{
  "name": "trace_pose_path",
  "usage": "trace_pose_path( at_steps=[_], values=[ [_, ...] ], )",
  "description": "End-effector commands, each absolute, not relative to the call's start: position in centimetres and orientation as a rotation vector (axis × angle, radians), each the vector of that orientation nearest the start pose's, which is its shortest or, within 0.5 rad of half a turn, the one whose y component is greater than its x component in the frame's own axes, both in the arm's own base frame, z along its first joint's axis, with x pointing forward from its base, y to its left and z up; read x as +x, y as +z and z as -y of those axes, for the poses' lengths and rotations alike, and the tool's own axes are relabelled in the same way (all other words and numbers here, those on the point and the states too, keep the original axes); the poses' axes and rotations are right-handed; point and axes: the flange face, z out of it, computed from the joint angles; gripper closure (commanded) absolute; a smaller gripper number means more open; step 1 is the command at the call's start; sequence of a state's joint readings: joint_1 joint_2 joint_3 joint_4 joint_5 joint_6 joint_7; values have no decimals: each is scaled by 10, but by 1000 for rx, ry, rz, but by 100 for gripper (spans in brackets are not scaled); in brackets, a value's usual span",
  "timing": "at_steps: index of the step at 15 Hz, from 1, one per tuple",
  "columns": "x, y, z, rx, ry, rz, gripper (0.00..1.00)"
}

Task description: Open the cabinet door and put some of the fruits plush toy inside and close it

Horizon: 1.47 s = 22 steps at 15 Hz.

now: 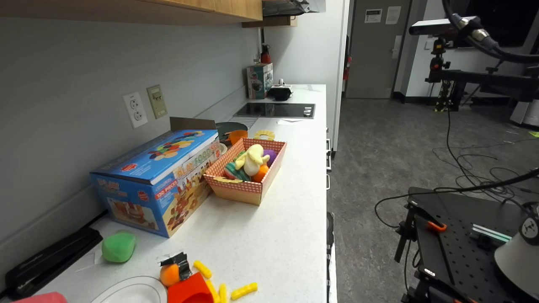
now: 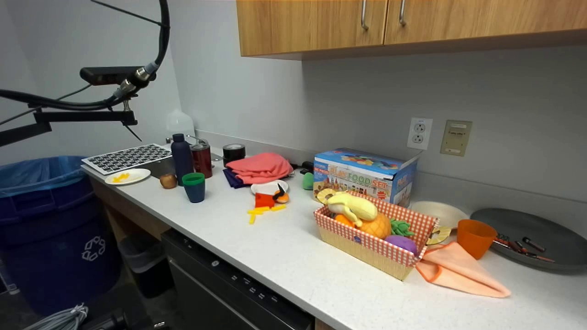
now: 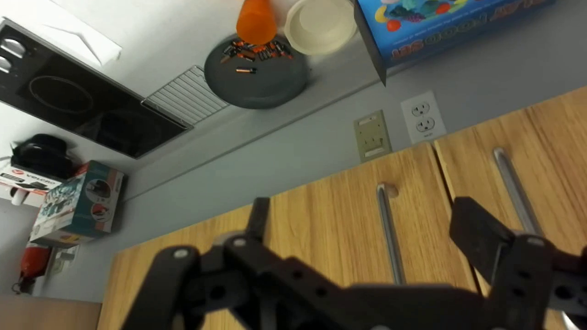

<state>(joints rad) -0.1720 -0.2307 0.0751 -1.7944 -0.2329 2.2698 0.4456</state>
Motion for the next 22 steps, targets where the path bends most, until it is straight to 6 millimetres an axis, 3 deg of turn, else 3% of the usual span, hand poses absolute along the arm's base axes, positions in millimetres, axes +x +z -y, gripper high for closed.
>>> trace_pose_path(
  at_steps=[1, 8, 15, 22],
  values=[
    [534, 722, 53, -2953, -1176, -681, 0],
    [563, 719, 58, -2962, -1184, -675, 0],
    [593, 713, 78, -2987, -1206, -705, 0],
    [596, 711, 82, -3012, -1253, -827, 0]
  ],
)
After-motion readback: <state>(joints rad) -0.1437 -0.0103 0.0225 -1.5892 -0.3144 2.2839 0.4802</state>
